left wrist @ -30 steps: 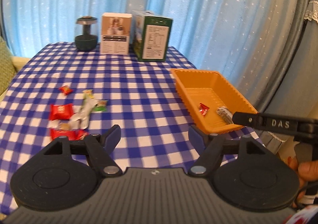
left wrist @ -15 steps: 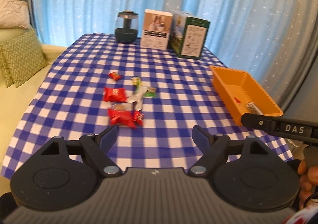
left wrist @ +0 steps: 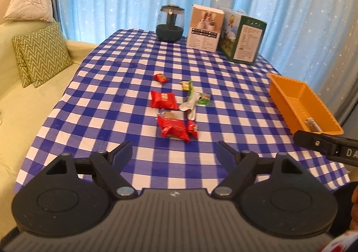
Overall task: Organize snacks
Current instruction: 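Move both tools back over the remaining snacks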
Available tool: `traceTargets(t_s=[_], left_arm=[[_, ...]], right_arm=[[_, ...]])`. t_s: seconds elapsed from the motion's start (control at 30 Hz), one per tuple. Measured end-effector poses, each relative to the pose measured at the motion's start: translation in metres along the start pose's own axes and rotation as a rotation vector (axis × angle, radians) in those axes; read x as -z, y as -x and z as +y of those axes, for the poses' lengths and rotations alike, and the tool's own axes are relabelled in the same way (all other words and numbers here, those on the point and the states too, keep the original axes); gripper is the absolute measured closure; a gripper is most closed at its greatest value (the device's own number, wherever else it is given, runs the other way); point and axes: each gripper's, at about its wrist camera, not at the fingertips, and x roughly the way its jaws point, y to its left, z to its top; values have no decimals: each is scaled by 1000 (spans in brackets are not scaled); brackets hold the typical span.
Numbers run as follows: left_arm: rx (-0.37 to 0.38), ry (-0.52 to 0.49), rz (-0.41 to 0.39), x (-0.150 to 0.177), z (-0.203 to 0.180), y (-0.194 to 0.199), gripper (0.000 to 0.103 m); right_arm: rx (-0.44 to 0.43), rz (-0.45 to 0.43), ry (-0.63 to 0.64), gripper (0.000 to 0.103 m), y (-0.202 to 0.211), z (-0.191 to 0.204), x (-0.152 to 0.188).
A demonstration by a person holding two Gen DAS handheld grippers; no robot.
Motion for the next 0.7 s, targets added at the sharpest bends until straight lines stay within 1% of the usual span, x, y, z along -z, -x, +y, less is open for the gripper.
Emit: traceTargets(t_s=[0.2, 0.47, 0.53, 0.7], left_arm=[[-6, -2, 28, -5, 11, -24, 23], [-25, -43, 48, -14, 23, -57, 23], [-27, -45, 51, -15, 27, -66, 23], [-38, -19, 61, -21, 41, -89, 23]], right_arm=[[-17, 23, 17, 22, -27, 10, 4], [-65, 57, 50, 23, -72, 28, 3], [-78, 69, 59, 31, -87, 34, 3], [-96, 96, 75, 36, -125, 44, -1]])
